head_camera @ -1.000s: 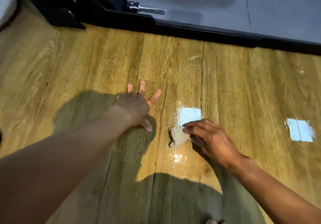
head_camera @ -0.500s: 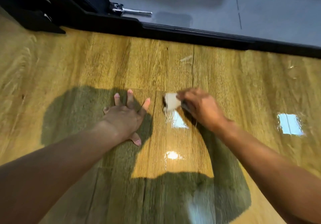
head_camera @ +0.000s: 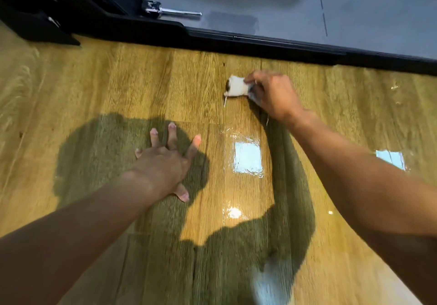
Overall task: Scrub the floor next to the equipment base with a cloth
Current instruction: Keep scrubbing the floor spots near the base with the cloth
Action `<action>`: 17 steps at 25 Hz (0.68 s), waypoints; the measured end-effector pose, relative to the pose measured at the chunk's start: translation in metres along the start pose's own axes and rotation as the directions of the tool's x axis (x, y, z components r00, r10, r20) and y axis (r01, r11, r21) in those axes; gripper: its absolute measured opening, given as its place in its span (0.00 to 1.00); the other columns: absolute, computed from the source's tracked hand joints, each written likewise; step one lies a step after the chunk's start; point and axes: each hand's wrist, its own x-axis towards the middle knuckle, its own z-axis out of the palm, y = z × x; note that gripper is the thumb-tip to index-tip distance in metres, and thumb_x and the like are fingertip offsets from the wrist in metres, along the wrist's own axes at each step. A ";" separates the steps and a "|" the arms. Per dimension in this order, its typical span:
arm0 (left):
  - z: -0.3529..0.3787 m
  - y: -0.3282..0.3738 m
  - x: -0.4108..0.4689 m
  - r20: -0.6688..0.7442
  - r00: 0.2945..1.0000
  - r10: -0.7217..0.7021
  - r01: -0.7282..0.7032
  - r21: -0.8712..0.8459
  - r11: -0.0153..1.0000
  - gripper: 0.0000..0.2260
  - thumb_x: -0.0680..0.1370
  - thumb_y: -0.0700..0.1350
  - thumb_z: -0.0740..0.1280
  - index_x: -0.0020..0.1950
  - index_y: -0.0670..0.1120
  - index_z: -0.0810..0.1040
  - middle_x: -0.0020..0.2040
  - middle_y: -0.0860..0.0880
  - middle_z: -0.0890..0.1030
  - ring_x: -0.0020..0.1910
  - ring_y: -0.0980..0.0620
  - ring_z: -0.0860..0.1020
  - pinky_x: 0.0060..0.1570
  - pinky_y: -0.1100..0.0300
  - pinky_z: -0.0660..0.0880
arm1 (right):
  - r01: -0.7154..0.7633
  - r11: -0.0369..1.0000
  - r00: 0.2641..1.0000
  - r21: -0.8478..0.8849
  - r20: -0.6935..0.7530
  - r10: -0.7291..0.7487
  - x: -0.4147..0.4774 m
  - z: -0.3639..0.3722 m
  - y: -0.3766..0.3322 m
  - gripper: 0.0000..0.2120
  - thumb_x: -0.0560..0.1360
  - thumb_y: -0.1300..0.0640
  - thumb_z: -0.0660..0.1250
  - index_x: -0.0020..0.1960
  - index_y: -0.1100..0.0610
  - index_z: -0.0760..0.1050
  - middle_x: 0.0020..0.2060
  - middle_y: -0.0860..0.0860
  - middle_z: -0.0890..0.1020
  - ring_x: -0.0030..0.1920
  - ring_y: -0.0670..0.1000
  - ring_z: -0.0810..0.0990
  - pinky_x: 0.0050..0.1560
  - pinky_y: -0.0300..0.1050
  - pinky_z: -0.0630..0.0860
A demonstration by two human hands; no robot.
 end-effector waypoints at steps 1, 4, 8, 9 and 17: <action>0.000 -0.001 0.000 0.002 1.000 0.000 0.000 -0.002 1.000 0.56 0.69 0.64 0.68 0.69 0.53 0.20 0.67 0.32 0.24 0.70 0.25 0.39 0.67 0.34 0.60 | -0.038 0.999 0.999 -0.008 -0.015 0.037 0.014 -0.001 0.004 0.12 0.76 0.59 0.66 0.60 0.56 0.76 0.56 0.54 0.80 0.52 0.52 0.80 0.54 0.45 0.78; -0.001 0.002 0.000 0.031 0.999 -0.013 0.015 -0.042 0.999 0.56 0.69 0.63 0.69 0.68 0.54 0.20 0.67 0.33 0.23 0.70 0.26 0.36 0.68 0.33 0.58 | -0.098 0.995 0.993 0.012 -0.064 0.099 0.001 0.014 -0.008 0.12 0.76 0.59 0.67 0.59 0.55 0.76 0.56 0.52 0.81 0.52 0.51 0.80 0.54 0.44 0.77; -0.001 0.000 0.000 0.033 0.999 -0.008 0.009 -0.052 0.999 0.55 0.70 0.62 0.69 0.69 0.54 0.21 0.67 0.33 0.22 0.70 0.25 0.35 0.68 0.33 0.57 | 0.008 1.000 0.999 0.015 -0.044 -0.007 -0.013 0.014 -0.008 0.11 0.75 0.59 0.67 0.57 0.55 0.77 0.54 0.52 0.81 0.50 0.51 0.81 0.49 0.43 0.79; -0.002 0.001 -0.002 0.041 0.999 -0.007 0.010 -0.059 0.998 0.55 0.70 0.62 0.69 0.69 0.53 0.21 0.67 0.33 0.23 0.70 0.25 0.36 0.68 0.33 0.57 | -0.001 1.000 0.999 -0.024 -0.042 0.000 0.002 0.009 -0.001 0.11 0.75 0.58 0.68 0.57 0.54 0.77 0.53 0.52 0.81 0.50 0.51 0.81 0.49 0.43 0.78; -0.001 0.001 -0.002 0.006 1.000 0.004 -0.003 -0.046 0.999 0.55 0.70 0.63 0.68 0.70 0.53 0.22 0.68 0.32 0.24 0.70 0.25 0.37 0.67 0.34 0.60 | -0.166 0.985 0.980 -0.052 -0.124 0.158 0.004 0.019 0.003 0.11 0.76 0.58 0.67 0.58 0.52 0.76 0.55 0.53 0.80 0.50 0.54 0.81 0.50 0.52 0.79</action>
